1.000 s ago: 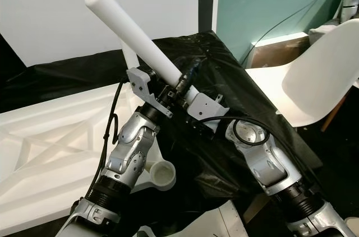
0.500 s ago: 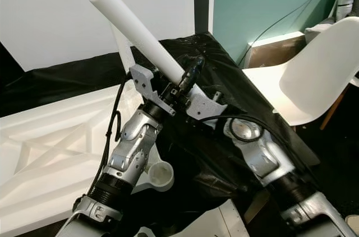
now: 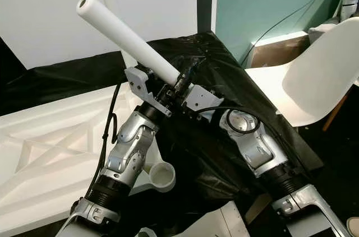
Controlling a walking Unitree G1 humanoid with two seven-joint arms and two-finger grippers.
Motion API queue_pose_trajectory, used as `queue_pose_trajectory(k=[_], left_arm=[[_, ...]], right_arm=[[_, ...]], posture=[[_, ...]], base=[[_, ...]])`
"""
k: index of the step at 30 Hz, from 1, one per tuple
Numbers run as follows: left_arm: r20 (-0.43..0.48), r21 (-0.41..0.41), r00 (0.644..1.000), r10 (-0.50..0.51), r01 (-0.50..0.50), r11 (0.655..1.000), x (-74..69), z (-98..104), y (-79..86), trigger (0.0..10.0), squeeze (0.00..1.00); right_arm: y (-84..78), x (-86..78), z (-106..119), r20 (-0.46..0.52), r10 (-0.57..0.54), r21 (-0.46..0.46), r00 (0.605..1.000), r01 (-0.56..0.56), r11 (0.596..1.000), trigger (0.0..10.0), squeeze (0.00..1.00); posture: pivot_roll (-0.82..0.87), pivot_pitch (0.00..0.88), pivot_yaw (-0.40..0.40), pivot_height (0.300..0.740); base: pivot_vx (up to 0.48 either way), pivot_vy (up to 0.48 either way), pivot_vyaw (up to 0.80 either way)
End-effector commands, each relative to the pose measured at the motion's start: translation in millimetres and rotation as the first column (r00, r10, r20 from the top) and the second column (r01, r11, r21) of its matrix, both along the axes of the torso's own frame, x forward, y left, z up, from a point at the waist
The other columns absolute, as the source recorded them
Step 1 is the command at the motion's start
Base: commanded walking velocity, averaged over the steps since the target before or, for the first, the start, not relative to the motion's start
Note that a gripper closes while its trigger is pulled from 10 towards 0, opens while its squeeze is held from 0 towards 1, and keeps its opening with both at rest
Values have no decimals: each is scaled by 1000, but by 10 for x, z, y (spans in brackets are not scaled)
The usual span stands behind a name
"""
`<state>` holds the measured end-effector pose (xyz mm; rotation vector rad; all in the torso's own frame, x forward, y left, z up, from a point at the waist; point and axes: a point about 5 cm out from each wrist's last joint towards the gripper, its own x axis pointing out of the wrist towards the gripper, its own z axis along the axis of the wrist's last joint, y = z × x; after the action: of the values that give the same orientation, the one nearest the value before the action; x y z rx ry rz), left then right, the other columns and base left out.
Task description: Building children table
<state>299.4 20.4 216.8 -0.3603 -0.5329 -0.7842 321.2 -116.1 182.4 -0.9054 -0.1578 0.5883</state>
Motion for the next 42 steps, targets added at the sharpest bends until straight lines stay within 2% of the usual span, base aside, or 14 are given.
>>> queue_pose_trajectory(k=[1,5,6,7,14,21,26,30,33,35,37,40,41,42], left_arm=[[62,44,995,-73,70,997,-58,61,-74,10000,1000],[34,18,999,-31,30,999,-6,74,-59,10000,1000],[23,11,999,-32,31,999,9,70,-46,10000,949],[11,-1,999,-44,44,999,10,65,-18,10000,0],[13,-47,998,-61,61,997,-54,68,112,10000,0],[55,-123,997,-52,59,991,-108,245,198,10000,0],[67,-124,998,-21,29,992,-120,286,347,10000,0],[13,-17,1000,-25,26,1000,-176,34,531,10000,0],[3,10,999,-39,39,999,-199,-18,542,10000,0],[-27,98,996,-87,89,991,-271,-178,552,10000,0],[-27,98,996,-87,89,991,-271,-178,552,10000,0],[-96,267,974,-206,224,937,-422,-396,577,10000,0],[-124,306,961,-247,274,912,-476,-447,609,10000,0],[-124,306,961,-247,274,912,-476,-447,609,10000,0]], right_arm=[[114,-26,-13,5,30,11,1000,-30,999,0,0],[121,-15,-18,1,3,41,1000,-3,999,0,0],[111,-5,-23,0,-20,55,1000,20,998,0,0],[85,12,-25,-2,-51,71,999,51,996,0,0],[35,43,-72,-23,-105,92,994,106,990,0,0],[43,40,-178,-55,-107,79,993,111,991,0,0],[-78,78,-239,-83,-177,90,981,184,979,0,0],[-260,162,-195,-82,-279,123,957,288,950,0,0],[-268,169,-189,-80,-283,123,956,292,949,0,0],[-257,179,-180,-75,-281,125,957,289,949,0,0],[-257,179,-180,-75,-281,125,957,289,949,0,0],[-198,198,-131,-57,-271,144,961,277,950,0,0],[-175,201,-104,-48,-267,156,962,271,950,4275,0],[-175,201,-104,-48,-267,156,962,271,950,4275,0]], posture=[[-158,0,106,740],[-172,0,113,740],[-172,0,114,740],[-171,0,116,740],[-168,0,122,740],[-154,0,120,740],[-148,0,125,740],[-144,0,131,740],[-144,0,131,740],[-136,0,131,740],[-136,0,131,740],[-128,0,130,740],[-126,0,131,740],[-126,0,131,740]], base=[[0,0,0],[0,0,0],[0,0,0],[0,0,0],[0,0,0],[0,0,0],[0,0,0],[0,0,0],[0,0,0],[0,0,0],[0,0,0],[0,0,0],[0,0,0],[0,0,0]])
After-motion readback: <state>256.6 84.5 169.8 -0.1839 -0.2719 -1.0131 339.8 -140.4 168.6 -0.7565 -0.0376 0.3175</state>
